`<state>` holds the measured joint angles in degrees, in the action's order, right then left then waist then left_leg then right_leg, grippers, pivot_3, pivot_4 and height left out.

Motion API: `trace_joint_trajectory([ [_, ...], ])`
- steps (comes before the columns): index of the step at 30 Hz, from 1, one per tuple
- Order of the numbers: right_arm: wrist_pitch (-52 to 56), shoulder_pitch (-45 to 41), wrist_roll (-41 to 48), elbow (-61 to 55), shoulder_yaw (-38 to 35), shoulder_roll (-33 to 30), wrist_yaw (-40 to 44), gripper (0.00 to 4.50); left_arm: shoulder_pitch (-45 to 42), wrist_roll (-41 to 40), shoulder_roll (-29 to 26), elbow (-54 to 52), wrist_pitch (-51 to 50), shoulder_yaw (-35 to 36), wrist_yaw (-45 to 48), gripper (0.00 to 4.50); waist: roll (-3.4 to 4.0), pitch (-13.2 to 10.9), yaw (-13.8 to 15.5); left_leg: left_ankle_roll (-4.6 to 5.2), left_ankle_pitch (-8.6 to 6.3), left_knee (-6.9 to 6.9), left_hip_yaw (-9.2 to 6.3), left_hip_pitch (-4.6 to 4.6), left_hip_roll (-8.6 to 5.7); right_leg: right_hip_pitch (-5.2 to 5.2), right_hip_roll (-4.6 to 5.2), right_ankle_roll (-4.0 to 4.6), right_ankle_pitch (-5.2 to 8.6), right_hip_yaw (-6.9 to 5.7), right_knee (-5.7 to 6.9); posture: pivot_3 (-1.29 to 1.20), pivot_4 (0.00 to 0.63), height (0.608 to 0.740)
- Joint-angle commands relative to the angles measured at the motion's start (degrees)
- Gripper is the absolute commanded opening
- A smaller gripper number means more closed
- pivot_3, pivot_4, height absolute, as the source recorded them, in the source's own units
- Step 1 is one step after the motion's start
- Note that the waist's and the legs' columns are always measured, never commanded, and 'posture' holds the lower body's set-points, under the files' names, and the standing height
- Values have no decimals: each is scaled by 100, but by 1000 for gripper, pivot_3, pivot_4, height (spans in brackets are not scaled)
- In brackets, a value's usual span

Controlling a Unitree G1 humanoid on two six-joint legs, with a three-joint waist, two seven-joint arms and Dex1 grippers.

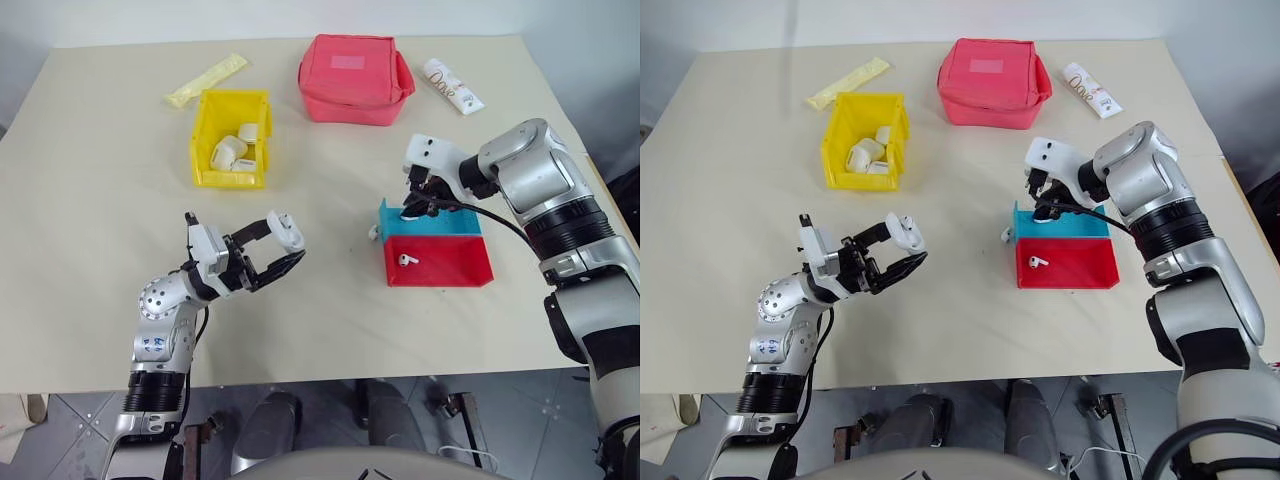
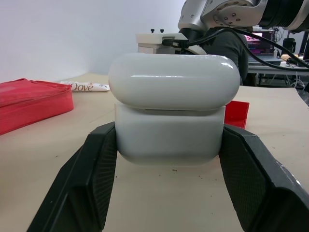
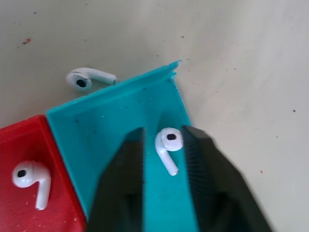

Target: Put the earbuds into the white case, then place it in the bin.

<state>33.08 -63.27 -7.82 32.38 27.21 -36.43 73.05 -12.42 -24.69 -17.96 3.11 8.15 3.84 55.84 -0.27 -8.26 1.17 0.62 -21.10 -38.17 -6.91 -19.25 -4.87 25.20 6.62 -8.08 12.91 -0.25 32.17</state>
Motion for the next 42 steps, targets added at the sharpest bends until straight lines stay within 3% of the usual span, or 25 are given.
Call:
trace_joint_trajectory([
  [1,-65,-222,-74,75,-138,31,-31,1889,48,-120,-37,-206,27,67,-48,2774,1,0,-2,0,0,0,0,0,0,1,0,0,0,0,0,0,150,740],
  [39,-697,-407,-566,1512,-126,503,-158,1889,327,-195,-218,-578,-135,129,-160,2774,2,3,-55,-3,-1,0,11,4,2,16,1,11,6,0,29,0,150,740],
  [42,-708,-417,-563,1550,-136,520,-164,1277,326,-190,-218,-577,-130,130,-165,2774,3,4,-60,-3,-1,0,11,4,2,16,1,11,6,0,29,0,150,740],
])
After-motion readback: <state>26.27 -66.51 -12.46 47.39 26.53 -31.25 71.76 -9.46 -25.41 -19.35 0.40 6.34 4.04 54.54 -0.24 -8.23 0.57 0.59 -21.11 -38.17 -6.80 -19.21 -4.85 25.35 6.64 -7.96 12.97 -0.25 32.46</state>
